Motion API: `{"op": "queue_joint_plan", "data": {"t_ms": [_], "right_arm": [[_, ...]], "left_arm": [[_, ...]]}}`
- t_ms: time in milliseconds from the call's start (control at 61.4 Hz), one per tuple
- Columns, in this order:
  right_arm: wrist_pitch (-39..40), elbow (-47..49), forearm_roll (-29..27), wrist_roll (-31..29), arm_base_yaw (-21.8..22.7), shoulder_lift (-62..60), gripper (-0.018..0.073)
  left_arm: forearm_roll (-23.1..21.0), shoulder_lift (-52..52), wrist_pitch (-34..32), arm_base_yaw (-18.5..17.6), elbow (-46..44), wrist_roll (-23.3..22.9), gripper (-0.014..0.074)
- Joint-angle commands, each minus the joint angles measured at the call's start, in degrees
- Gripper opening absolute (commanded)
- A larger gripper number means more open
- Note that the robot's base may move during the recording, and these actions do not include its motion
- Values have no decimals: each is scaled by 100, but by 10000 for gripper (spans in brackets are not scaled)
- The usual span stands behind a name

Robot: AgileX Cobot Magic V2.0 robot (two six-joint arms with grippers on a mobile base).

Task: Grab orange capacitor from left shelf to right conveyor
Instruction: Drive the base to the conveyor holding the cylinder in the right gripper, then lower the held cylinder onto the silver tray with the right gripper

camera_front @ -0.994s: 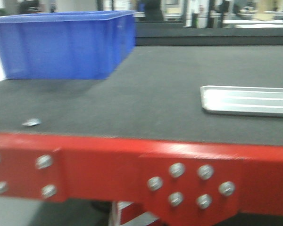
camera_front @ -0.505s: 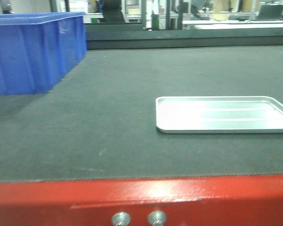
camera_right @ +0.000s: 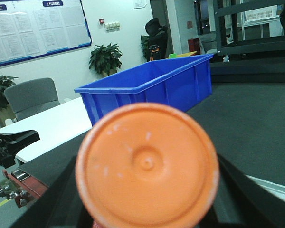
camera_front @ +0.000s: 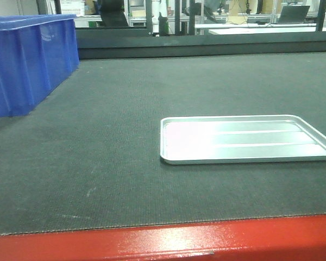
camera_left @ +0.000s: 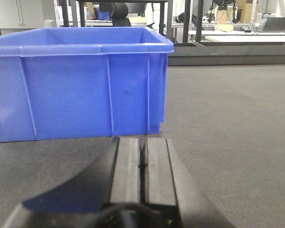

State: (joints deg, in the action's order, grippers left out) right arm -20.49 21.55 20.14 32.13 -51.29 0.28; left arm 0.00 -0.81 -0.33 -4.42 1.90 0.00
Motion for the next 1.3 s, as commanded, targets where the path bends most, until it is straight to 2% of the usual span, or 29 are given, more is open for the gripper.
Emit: {"op": "queue_joint_plan", "data": {"t_ms": [0, 212, 375, 505, 603, 700, 814, 994, 1157, 1287], "right_arm": [[726, 160, 120, -50, -6, 138, 50], [1477, 244, 378, -54, -6, 719, 50], [1409, 759, 541, -54, -6, 2302, 50], [1394, 1528, 926, -54, 53, 3940, 50], [1385, 2009, 978, -54, 320, 4814, 50], [1514, 2298, 978, -1, 804, 5533, 50], [2049, 2360, 978, 84, 1459, 6132, 50], [2257, 2360, 978, 84, 2192, 6893, 50], [2583, 2360, 978, 84, 2515, 7441, 50], [2875, 2360, 978, 84, 2564, 7854, 50]], "left_arm": [[-31, 58, -485, -32, -45, 0, -105], [-31, 58, -485, -32, -45, 0, -105], [-31, 58, -485, -32, -45, 0, -105], [-31, 58, -485, -32, -45, 0, -105], [-31, 58, -485, -32, -45, 0, -105], [-31, 58, -485, -32, -45, 0, -105], [-31, 58, -485, -32, -45, 0, -105], [-31, 58, -485, -32, -45, 0, -105], [-31, 58, -485, -32, -45, 0, -105], [-31, 58, -485, -32, -45, 0, -105]]}}
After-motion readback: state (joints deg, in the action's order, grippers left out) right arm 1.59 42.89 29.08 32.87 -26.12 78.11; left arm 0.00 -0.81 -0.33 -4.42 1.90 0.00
